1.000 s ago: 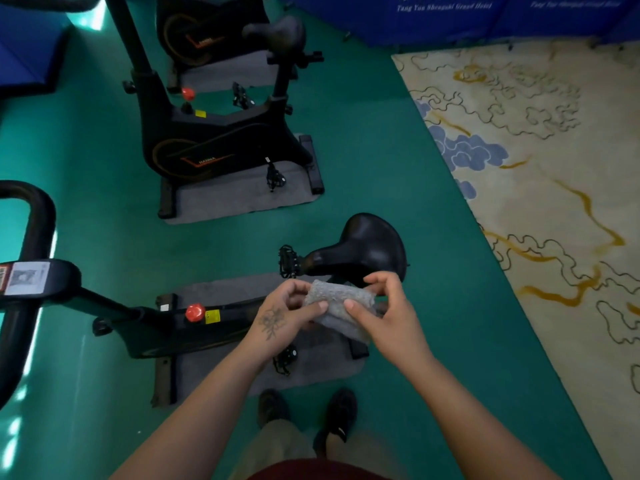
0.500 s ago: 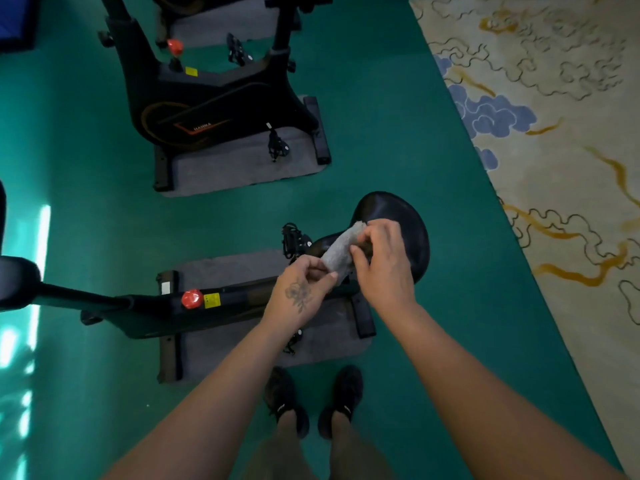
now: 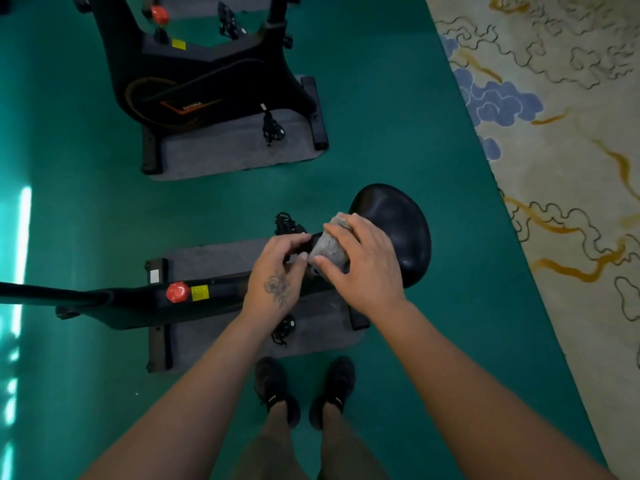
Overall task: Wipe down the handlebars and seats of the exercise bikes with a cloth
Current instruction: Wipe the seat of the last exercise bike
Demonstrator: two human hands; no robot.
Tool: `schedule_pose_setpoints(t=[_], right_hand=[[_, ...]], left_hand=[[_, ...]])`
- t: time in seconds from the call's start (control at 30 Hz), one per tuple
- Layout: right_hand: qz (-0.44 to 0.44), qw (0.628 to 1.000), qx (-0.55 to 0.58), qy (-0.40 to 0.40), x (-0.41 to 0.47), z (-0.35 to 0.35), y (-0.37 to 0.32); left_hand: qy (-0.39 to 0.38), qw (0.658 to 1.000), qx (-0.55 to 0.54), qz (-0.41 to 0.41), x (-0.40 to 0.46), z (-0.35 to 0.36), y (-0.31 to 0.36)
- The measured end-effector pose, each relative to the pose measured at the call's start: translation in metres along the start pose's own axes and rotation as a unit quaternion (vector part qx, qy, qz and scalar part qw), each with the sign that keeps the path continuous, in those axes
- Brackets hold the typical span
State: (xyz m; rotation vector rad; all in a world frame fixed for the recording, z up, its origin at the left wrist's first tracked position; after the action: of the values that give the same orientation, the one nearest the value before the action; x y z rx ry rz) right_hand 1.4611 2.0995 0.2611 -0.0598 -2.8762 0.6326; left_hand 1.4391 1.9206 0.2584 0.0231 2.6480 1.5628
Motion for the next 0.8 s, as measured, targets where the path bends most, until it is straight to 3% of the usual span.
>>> schedule_pose_setpoints(t=[0.33, 0.6, 0.8], right_hand=[[-0.058, 0.996, -0.059, 0.011, -0.022, -0.027, 0.061], [0.01, 0.994, -0.032, 0.107, -0.032, -0.035, 0.059], [-0.034, 0.998, -0.048, 0.031, -0.014, -0.016, 0.019]], left_hand=[[0.017, 1.0, -0.002, -0.023, -0.001, 0.008, 0.004], [0.026, 0.999, 0.04, -0.001, 0.006, 0.013, 0.002], [0.006, 0.996, 0.084, 0.011, 0.008, 0.018, 0.007]])
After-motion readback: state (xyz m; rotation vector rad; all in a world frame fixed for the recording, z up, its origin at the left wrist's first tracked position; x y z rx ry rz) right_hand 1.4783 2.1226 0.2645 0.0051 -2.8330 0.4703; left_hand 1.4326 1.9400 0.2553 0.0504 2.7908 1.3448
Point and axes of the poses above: each hand's wrist, its own x-axis towards the middle knuckle, its own z-axis out of the palm, y = z × x, the point moved 1 cm from there along x, towards the middle knuckle, and after that the axes turned 9 degrees about y, right-handed, at the moved point
